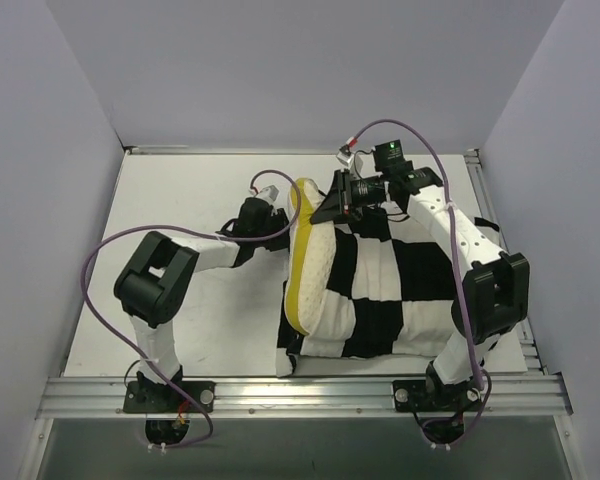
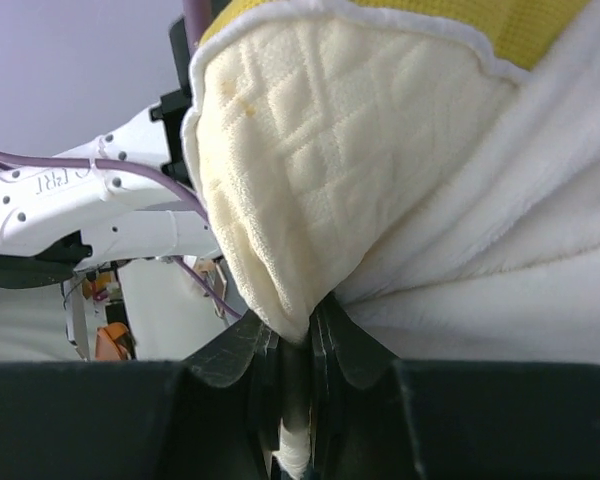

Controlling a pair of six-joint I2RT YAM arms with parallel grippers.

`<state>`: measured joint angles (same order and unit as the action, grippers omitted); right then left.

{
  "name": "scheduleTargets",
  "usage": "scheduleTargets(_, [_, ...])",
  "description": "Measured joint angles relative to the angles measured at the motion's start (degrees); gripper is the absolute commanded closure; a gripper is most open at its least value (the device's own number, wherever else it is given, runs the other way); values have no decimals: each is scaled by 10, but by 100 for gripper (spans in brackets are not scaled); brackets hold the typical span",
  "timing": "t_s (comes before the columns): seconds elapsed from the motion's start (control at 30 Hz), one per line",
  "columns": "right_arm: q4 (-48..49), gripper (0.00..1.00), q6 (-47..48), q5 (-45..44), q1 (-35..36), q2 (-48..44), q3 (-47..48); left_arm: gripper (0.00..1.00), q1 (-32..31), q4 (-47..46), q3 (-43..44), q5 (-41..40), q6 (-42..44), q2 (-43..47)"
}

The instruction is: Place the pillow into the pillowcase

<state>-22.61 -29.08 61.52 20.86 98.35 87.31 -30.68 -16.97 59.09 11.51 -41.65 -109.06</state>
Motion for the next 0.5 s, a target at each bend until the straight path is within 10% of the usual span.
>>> scheduleTargets(0.5, [-29,100,100,-28,-42,-7,-89,97,190,159,-38,87,196,122])
